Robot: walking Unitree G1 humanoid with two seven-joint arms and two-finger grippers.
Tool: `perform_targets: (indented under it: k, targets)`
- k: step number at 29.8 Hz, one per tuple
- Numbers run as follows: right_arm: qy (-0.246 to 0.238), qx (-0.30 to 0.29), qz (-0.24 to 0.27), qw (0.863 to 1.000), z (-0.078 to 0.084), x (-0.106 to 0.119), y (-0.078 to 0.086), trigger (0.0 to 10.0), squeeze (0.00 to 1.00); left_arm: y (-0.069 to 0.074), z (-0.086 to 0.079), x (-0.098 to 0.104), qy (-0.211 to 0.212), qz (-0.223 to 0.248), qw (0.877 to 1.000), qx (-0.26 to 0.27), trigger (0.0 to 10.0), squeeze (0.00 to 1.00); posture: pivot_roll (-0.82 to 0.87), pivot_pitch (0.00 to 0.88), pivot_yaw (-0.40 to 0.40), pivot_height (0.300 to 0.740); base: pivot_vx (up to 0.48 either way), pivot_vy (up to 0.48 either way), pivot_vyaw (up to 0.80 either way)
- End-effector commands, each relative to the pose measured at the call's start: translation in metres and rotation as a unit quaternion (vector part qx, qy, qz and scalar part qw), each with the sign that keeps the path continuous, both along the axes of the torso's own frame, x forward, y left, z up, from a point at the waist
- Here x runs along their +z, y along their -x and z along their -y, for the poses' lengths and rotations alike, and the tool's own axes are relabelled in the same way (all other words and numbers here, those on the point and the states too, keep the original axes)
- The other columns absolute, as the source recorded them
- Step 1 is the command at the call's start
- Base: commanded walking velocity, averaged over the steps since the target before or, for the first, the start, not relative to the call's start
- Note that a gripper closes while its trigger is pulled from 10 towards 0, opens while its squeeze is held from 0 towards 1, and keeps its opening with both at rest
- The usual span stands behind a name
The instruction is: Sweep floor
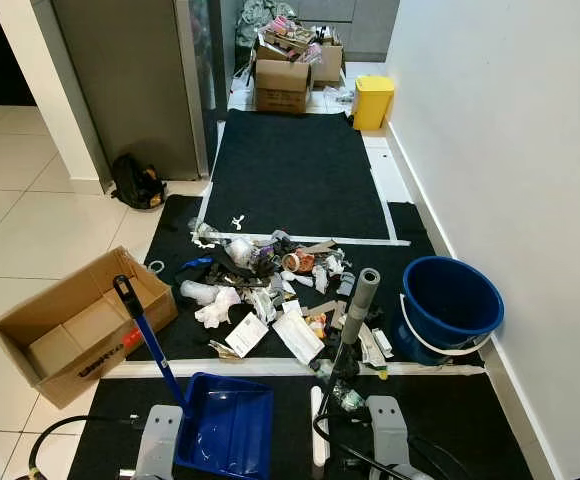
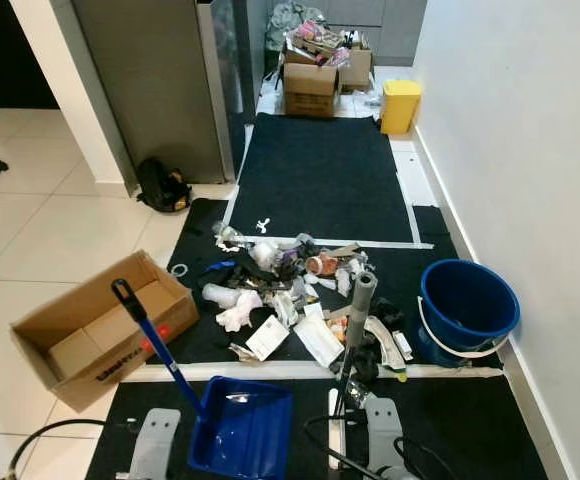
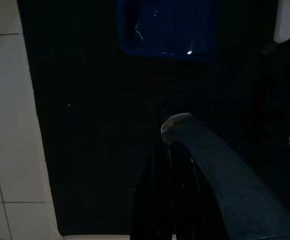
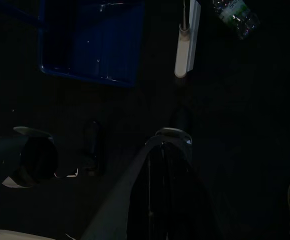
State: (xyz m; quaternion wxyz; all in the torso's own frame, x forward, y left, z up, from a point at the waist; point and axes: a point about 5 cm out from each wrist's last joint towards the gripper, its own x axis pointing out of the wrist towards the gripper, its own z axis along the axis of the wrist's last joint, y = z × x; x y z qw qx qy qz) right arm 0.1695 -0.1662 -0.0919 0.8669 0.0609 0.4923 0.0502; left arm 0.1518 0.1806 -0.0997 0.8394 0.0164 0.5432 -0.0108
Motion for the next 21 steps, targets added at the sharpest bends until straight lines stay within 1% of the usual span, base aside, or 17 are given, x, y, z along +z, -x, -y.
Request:
perform_targets:
  k: [1,2,3,5,6,7,8,9,18,21]
  targets:
    - [-0.005,-0.009,-0.005,1.000,0.0007,-0.0009,0.0021,10.0,0.00,0.0039,0.0044,-0.0018,0.006,-0.007,1.000,-0.017,10.0,0.00,0.06,0.019,-0.028,0.740,0.000,0.000,0.00]
    - [-0.005,-0.008,-0.005,1.000,0.0007,-0.0009,0.0022,10.0,0.00,0.0039,0.0051,-0.0019,0.006,-0.008,1.000,-0.024,10.0,0.00,0.06,0.019,-0.028,0.740,0.000,0.000,0.00]
    - [-0.006,-0.009,-0.005,1.000,0.0006,-0.0010,0.0023,10.0,0.04,0.0039,0.0060,-0.0019,0.006,-0.008,0.999,-0.031,10.0,0.00,0.06,0.020,-0.025,0.740,0.000,0.000,0.00]
    - [-0.006,-0.009,-0.005,1.000,0.0004,-0.0011,0.0025,10.0,0.04,0.0039,0.0066,-0.0019,0.005,-0.008,0.999,-0.036,10.0,0.00,0.06,0.020,-0.024,0.740,0.000,0.000,0.00]
    - [-0.006,-0.009,-0.005,1.000,0.0005,-0.0011,0.0026,10.0,0.72,0.0038,0.0070,-0.0019,0.005,-0.007,0.999,-0.040,10.0,0.00,0.06,0.019,-0.023,0.740,0.000,0.000,0.00]
    - [-0.006,-0.012,-0.005,1.000,0.0008,-0.0012,0.0028,10.0,0.92,0.0037,0.0073,-0.0019,0.004,-0.007,0.999,-0.042,10.0,0.00,0.05,0.020,-0.021,0.740,0.000,0.000,0.00]
    - [-0.006,-0.012,-0.005,1.000,0.0008,-0.0012,0.0028,10.0,0.92,0.0037,0.0073,-0.0019,0.004,-0.007,0.999,-0.042,10.0,0.00,0.05,0.020,-0.021,0.740,0.000,0.000,0.00]
    - [-0.006,-0.014,-0.005,1.000,0.0012,-0.0012,0.0030,10.0,1.00,0.0037,0.0077,-0.0019,0.004,-0.007,0.999,-0.043,10.0,0.00,0.05,0.020,-0.021,0.740,0.000,0.000,0.00]
    - [-0.008,-0.023,-0.002,1.000,0.0020,-0.0014,0.0037,10.0,1.00,0.0017,0.0072,-0.0011,0.002,-0.002,0.999,-0.045,10.0,0.00,0.05,0.025,-0.017,0.740,0.000,0.000,0.00]
    - [-0.009,-0.021,-0.001,1.000,0.0018,-0.0011,0.0032,10.0,1.00,0.0009,0.0067,-0.0008,0.004,-0.002,0.999,-0.037,10.0,0.00,0.05,0.025,-0.017,0.740,0.000,0.000,0.00]
